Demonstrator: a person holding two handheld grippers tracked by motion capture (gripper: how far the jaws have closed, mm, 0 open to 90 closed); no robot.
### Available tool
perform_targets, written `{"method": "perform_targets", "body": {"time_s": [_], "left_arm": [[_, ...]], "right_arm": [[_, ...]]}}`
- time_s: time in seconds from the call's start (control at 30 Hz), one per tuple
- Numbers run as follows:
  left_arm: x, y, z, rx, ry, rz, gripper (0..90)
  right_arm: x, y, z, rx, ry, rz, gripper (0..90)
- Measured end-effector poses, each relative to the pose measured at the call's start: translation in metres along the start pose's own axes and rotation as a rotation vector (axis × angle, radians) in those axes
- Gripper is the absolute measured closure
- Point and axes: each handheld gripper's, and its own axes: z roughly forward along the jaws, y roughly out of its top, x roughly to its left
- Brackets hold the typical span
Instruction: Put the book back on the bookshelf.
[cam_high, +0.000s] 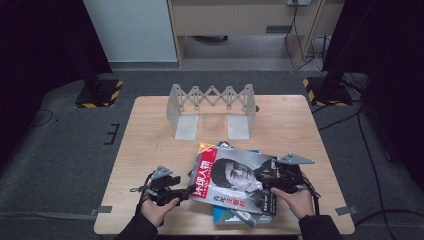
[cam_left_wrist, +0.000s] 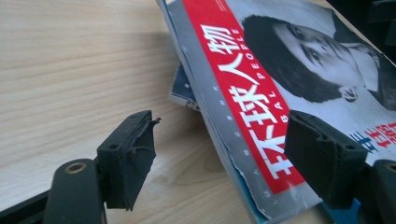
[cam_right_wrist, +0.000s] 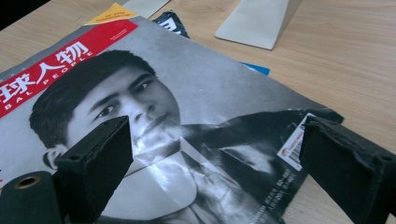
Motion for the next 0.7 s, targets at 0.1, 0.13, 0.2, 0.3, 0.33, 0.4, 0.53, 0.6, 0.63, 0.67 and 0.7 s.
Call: {"method": "perform_targets", "body": {"time_s": [0.1, 0.13, 0.2, 0.3, 0.33, 0.4, 0.53, 0.6, 0.63, 0.67, 0.7], "left_arm": [[-0.001, -0.001, 0.002, 0.012, -0.013, -0.007, 23.8], [-0.001, -0.001, 0.003, 0.016, -0.014, -0.009, 24.1], [-0.002, -0.002, 0.005, 0.024, -0.014, -0.003, 24.8], [-0.003, -0.004, 0.007, 0.037, -0.028, -0.004, 25.0], [-0.003, -0.004, 0.008, 0.042, -0.029, -0.003, 25.0], [-0.003, -0.005, 0.01, 0.049, -0.045, -0.02, 24.8], [-0.002, -0.006, 0.012, 0.068, -0.081, -0.045, 23.9], [-0.001, -0.007, 0.015, 0.076, -0.107, -0.063, 23.8], [-0.001, -0.007, 0.016, 0.079, -0.121, -0.07, 23.7], [-0.001, -0.007, 0.017, 0.081, -0.127, -0.074, 23.7], [0.0, -0.007, 0.019, 0.086, -0.149, -0.083, 23.8]], "right_arm": [[0.002, -0.001, 0.002, 0.008, 0.007, 0.0, 9.5], [0.003, -0.001, 0.003, 0.009, 0.009, -0.004, 9.5], [0.003, -0.002, 0.004, 0.015, 0.012, -0.011, 9.5], [0.004, -0.004, 0.007, 0.023, 0.013, -0.014, 9.5], [0.004, -0.004, 0.007, 0.023, 0.013, -0.014, 9.5], [0.005, -0.005, 0.008, 0.029, 0.011, -0.015, 9.4], [0.007, -0.007, 0.012, 0.043, 0.015, -0.026, 9.5], [0.008, -0.007, 0.012, 0.045, 0.016, -0.024, 9.4], [0.007, -0.008, 0.013, 0.045, 0.015, -0.032, 9.4], [0.008, -0.008, 0.013, 0.047, 0.017, -0.027, 9.3], [0.009, -0.008, 0.014, 0.046, 0.015, -0.034, 9.0]]}}
